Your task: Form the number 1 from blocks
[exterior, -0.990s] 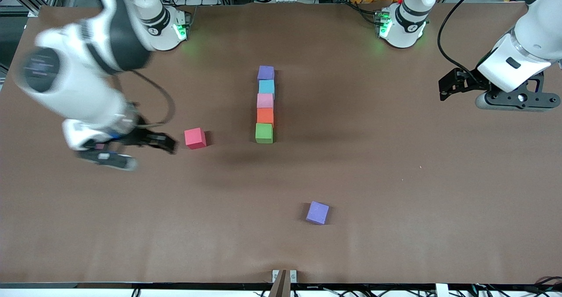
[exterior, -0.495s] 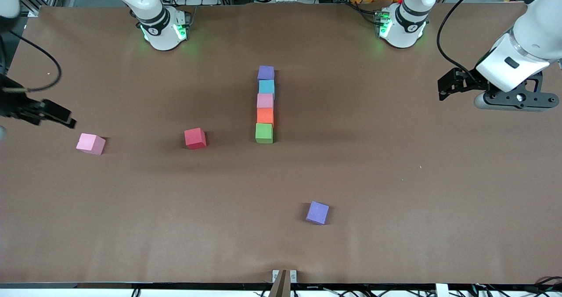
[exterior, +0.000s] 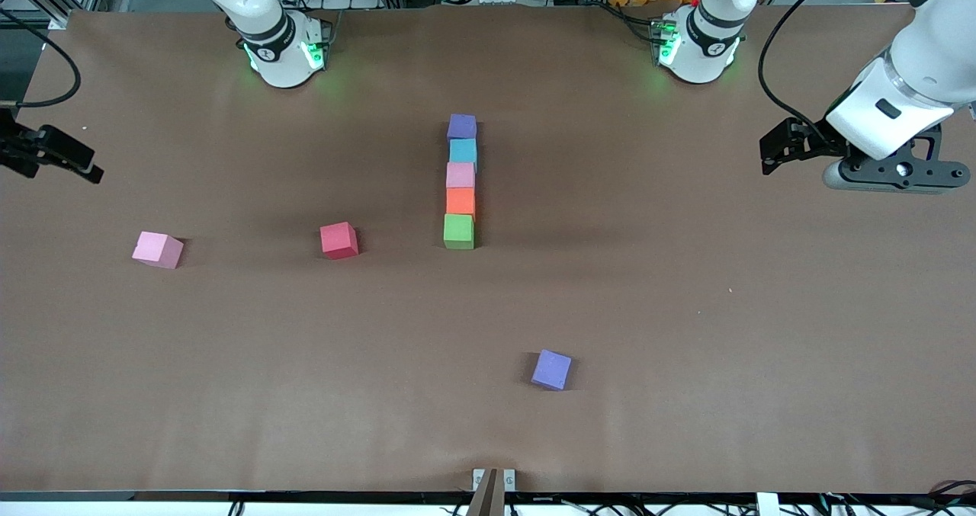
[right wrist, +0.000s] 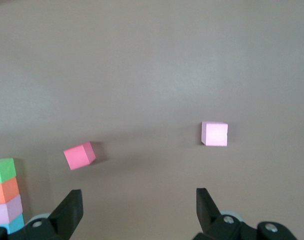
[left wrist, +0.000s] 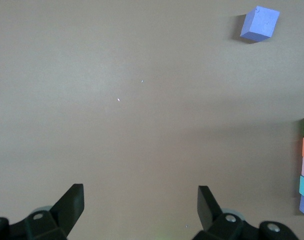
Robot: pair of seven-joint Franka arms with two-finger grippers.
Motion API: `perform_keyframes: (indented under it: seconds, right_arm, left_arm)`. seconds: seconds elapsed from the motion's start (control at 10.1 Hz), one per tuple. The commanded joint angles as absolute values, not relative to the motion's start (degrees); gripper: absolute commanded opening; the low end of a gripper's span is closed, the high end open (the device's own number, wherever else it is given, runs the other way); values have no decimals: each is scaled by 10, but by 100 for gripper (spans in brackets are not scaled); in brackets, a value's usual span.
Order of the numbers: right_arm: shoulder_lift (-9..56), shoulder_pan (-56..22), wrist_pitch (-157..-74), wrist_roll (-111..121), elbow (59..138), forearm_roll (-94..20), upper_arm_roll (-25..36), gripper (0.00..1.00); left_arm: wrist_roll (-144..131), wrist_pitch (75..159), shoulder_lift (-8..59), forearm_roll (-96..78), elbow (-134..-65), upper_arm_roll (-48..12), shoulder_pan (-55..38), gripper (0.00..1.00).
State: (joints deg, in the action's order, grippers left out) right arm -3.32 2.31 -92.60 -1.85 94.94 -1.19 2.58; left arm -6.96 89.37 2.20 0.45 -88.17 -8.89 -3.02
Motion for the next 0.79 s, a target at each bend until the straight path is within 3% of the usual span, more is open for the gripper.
perform_keyframes:
  seconds: [0.0,0.69]
  right_arm:
    - [-83,36,-933,-12,1012,-4,11,100]
    - [-82,32,-921,48,1012,13,11,100]
  left_arm:
    - [-59,886,22,18,-875,-92,-29,100]
    - [-60,886,22,18,-875,-100,-27,100]
